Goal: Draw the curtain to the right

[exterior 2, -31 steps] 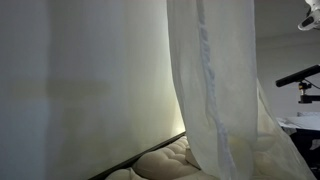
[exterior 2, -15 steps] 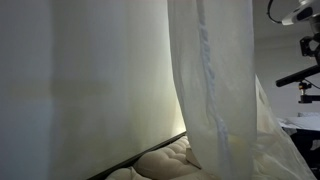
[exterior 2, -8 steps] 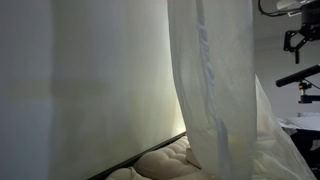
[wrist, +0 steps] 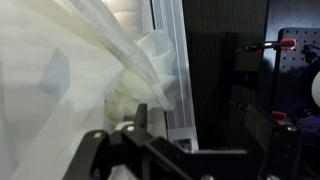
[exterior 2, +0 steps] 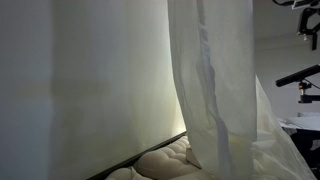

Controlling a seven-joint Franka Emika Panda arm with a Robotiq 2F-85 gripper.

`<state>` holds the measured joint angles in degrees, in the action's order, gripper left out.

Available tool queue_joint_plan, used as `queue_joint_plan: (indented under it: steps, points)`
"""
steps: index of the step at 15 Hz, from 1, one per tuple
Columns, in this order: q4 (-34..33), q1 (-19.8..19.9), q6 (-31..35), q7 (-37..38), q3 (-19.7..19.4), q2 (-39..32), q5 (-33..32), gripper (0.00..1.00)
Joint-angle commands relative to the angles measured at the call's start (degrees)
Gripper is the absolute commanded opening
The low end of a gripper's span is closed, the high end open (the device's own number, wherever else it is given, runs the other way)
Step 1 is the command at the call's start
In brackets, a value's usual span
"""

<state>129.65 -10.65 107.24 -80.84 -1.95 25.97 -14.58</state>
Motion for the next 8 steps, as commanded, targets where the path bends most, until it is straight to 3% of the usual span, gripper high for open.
queue_joint_plan:
  steps: [1, 2, 4, 5, 8]
  points:
    - [1.25, -0.97, 1.88, -9.53, -3.04, 3.58, 6.95, 1.0]
    - [0.89, -0.56, 1.46, -10.83, -3.29, 3.7, 8.04, 1.0]
    - [0.41, 2.9, 0.03, -5.2, -1.02, 3.56, 3.52, 1.0]
    - [-0.02, 1.41, -0.04, -7.87, -1.82, 2.81, 5.75, 1.0]
    - [-0.02, 2.61, -0.06, -6.76, -1.63, 2.86, 4.58, 1.0]
